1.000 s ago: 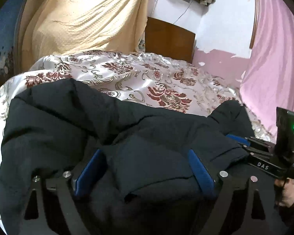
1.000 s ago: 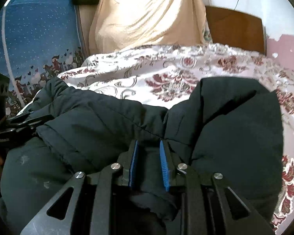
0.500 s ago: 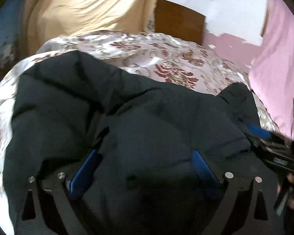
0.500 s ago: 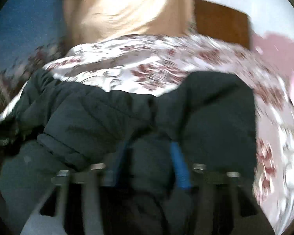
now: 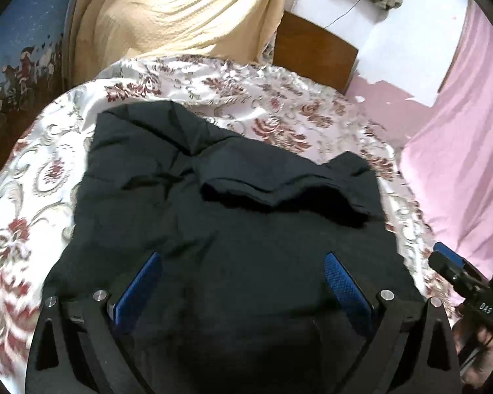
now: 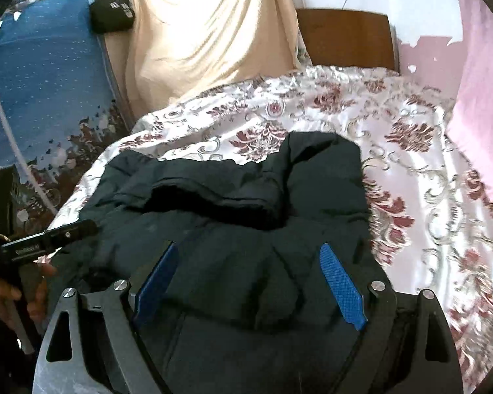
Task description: Fold large clothes
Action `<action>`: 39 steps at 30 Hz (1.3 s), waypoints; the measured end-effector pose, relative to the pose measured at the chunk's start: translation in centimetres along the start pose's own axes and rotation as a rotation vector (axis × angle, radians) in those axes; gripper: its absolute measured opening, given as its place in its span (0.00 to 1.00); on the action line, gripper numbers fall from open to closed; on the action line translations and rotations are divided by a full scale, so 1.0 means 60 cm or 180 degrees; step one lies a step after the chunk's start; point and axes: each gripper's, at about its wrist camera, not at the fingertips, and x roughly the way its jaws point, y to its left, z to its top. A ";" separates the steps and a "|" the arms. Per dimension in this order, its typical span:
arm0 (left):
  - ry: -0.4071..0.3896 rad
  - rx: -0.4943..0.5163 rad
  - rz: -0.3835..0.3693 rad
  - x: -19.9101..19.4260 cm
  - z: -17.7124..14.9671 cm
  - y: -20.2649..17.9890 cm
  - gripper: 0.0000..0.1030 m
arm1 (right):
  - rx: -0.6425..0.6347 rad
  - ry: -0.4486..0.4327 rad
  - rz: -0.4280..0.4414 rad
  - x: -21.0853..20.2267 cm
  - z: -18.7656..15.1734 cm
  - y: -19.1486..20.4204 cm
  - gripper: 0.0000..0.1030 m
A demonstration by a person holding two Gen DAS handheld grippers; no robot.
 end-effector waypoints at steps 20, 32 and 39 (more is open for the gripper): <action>-0.0518 0.0703 0.0515 -0.310 -0.125 -0.146 1.00 | -0.0322 -0.0455 0.0057 -0.303 -0.085 0.085 0.96; -0.0257 0.0940 0.0589 -0.357 -0.232 -0.128 1.00 | -0.0706 -0.0350 -0.0100 -0.408 -0.207 0.122 0.97; -0.0081 0.1261 0.0592 -0.354 -0.294 -0.105 1.00 | -0.0516 -0.0183 -0.0194 -0.411 -0.264 0.091 0.97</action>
